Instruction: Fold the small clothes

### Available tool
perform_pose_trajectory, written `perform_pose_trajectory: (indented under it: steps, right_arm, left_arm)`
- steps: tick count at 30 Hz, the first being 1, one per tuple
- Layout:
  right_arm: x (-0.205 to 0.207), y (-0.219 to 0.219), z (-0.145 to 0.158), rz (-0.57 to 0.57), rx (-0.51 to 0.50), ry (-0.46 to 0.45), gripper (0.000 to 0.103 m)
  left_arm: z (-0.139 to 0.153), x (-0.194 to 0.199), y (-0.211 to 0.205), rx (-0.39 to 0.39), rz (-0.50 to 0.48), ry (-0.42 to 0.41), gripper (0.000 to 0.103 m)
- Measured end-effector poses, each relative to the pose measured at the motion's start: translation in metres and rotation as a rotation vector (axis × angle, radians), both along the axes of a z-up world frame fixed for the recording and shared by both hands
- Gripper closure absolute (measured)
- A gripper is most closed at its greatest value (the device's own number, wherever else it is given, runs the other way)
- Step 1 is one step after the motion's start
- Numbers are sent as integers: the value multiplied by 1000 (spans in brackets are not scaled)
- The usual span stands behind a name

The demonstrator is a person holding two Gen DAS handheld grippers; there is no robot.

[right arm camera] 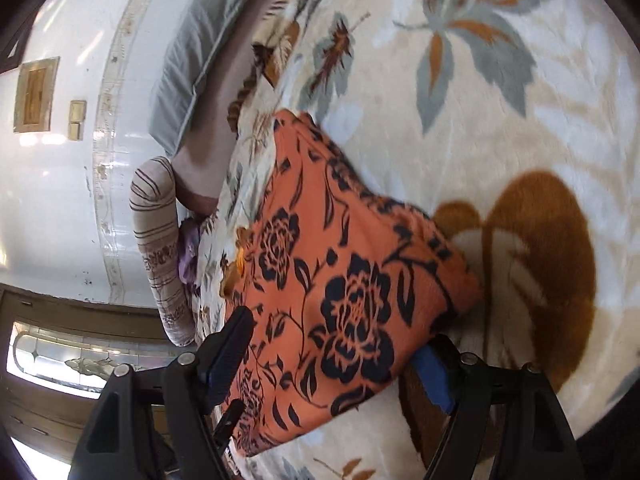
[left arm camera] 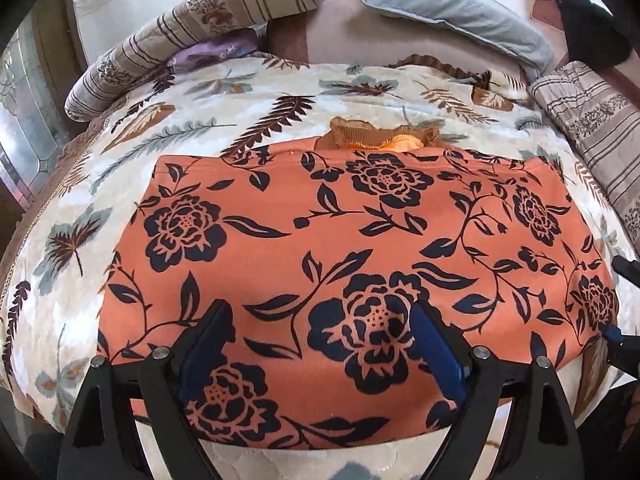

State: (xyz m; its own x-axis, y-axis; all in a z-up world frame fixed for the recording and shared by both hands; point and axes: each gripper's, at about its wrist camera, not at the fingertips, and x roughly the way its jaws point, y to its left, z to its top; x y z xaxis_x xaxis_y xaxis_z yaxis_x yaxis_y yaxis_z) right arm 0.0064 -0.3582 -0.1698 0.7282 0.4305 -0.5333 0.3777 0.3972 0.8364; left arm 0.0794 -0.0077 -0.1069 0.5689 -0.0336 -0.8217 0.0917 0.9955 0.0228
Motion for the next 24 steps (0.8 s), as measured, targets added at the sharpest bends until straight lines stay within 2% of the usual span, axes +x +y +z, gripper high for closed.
perform_pose_trajectory:
  steps: [3,7,11,13,16,19,22,24]
  right_arm:
    - [8,-2,-1,7,-5,-9,23]
    - [10,1,9,31,-66,-40,25]
    - [19,5,4,45,-98,-12,25]
    - [22,5,5,51,-114,-13,25]
    - [24,7,11,58,-137,-18,25]
    - [26,11,14,72,-177,-13,26]
    - [28,11,9,76,-187,2,26]
    - [30,11,9,77,-193,5,27]
  left_arm:
    - [-9,5,-2,23,-8,33,13]
    - [4,1,5,-16,16,-22,13]
    - [-20,8,-6,56,-12,40,12]
    - [-18,5,-7,71,-18,14,11]
    - [-2,1,-2,23,-4,-18,11]
    - [2,-5,-2,41,-12,-62,11]
    - [-26,6,-8,75,-37,37,9]
    - [-18,4,-6,63,-37,21,9]
